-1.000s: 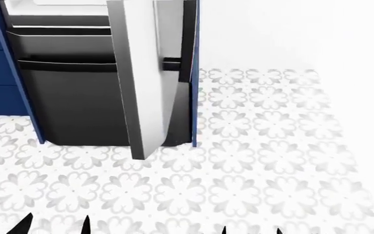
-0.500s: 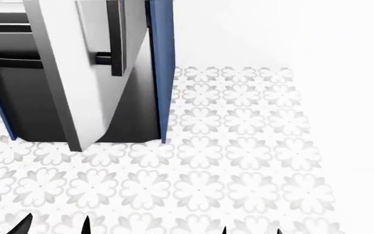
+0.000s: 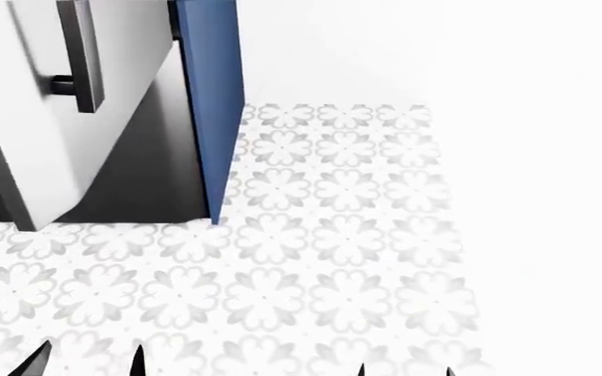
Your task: Close the fridge door
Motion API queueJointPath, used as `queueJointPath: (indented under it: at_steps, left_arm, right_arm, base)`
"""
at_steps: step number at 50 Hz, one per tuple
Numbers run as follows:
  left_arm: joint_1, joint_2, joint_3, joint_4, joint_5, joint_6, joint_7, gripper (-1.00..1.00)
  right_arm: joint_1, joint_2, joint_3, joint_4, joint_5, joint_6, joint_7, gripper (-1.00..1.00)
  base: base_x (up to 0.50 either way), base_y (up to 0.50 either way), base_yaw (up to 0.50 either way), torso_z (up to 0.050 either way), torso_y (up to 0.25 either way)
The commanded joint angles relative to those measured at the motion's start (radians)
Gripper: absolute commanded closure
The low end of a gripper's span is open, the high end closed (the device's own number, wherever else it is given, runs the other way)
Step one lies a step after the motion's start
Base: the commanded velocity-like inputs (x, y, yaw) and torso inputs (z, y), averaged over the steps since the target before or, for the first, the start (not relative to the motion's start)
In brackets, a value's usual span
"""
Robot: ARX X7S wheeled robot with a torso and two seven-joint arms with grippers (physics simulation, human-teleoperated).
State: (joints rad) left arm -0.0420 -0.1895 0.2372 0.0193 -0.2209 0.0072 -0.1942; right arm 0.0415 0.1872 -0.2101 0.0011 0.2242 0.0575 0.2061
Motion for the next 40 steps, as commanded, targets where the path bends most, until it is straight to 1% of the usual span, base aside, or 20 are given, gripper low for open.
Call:
queueJointPath:
  at_steps: [1, 11, 17, 40]
  left_arm:
    - [-0.002, -0.005, 0.007, -0.001, -0.001, 0.005, -0.005, -1.0]
    - [-0.002, -0.01, 0.014, 0.002, -0.003, 0.007, -0.008, -1.0]
    - [-0.001, -0.015, 0.021, 0.007, -0.002, 0.014, -0.004, -1.0]
    - [-0.006, -0.03, 0.039, 0.008, -0.019, 0.005, 0.006, -1.0]
  right_arm:
    - [0.003, 0.003, -0.006, 0.006, 0.004, -0.007, 0.004, -1.0]
    - [0.003, 0.008, -0.013, 0.005, 0.002, -0.009, 0.01, -1.0]
    - [0.003, 0.013, -0.022, -0.003, -0.014, -0.015, 0.019, -1.0]
    - [0.004, 0.021, -0.036, -0.002, -0.009, -0.014, 0.029, -1.0]
  base:
    - [-0.07, -0.5, 0.0, 0.0, 0.0]
    - [-0.07, -0.5, 0.0, 0.0, 0.0]
    - [0.0, -0.03, 0.0, 0.003, 0.0]
    - [0.0, 0.0, 0.0, 0.05, 0.0]
